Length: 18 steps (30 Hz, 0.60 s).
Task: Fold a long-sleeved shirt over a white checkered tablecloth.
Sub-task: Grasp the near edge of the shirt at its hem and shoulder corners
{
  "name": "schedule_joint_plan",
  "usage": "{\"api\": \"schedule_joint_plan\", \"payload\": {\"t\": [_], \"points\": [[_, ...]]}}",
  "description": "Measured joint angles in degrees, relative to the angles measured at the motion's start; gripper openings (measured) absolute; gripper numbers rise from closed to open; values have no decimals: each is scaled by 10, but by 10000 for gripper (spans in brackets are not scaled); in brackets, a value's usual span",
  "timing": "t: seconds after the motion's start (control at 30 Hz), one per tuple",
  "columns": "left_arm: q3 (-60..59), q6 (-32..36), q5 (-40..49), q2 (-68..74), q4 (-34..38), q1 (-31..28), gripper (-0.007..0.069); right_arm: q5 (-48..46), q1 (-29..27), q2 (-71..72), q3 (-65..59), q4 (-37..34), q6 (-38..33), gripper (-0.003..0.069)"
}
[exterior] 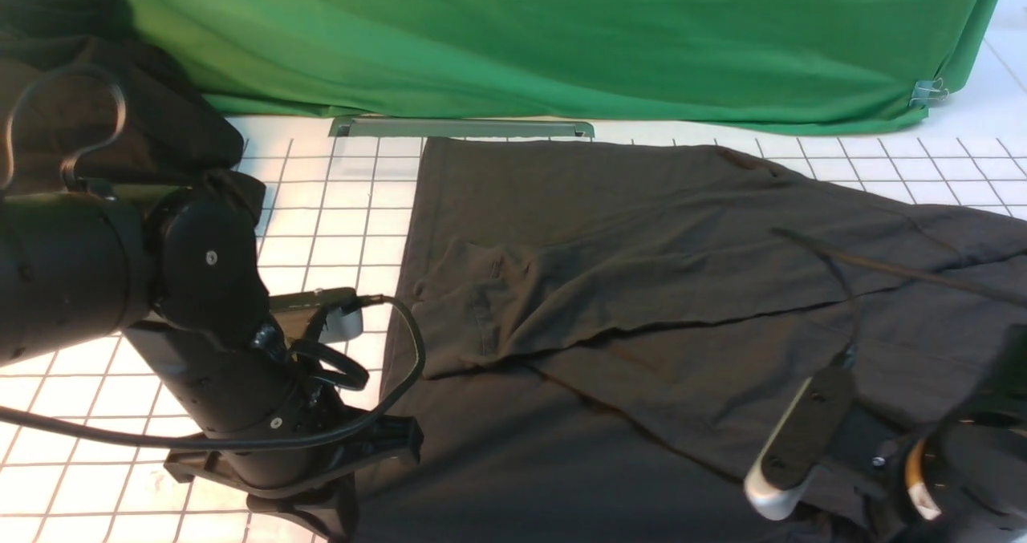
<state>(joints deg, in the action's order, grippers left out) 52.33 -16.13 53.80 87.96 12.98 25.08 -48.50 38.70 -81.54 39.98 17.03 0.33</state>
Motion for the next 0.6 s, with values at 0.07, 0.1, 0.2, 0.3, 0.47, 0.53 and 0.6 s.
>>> {"api": "schedule_joint_plan", "payload": {"t": [0.07,0.1,0.2,0.3,0.47,0.53,0.6], "points": [[0,0,0,0,0,0,6,1,0,-28,4,23,7,507],[0,0,0,0,0,0,6,1,0,-31,4,25,9,507],[0,0,-1,0,0,0,6,6,0,-68,4,63,33,507],[0,0,-3,0,0,0,6,21,0,-84,4,73,35,507],[0,0,-4,0,0,0,6,48,0,-95,4,96,36,374],[0,0,-4,0,0,0,6,50,0,-95,4,100,36,265],[0,0,-4,0,0,0,6,50,0,-95,4,101,36,150]]}}
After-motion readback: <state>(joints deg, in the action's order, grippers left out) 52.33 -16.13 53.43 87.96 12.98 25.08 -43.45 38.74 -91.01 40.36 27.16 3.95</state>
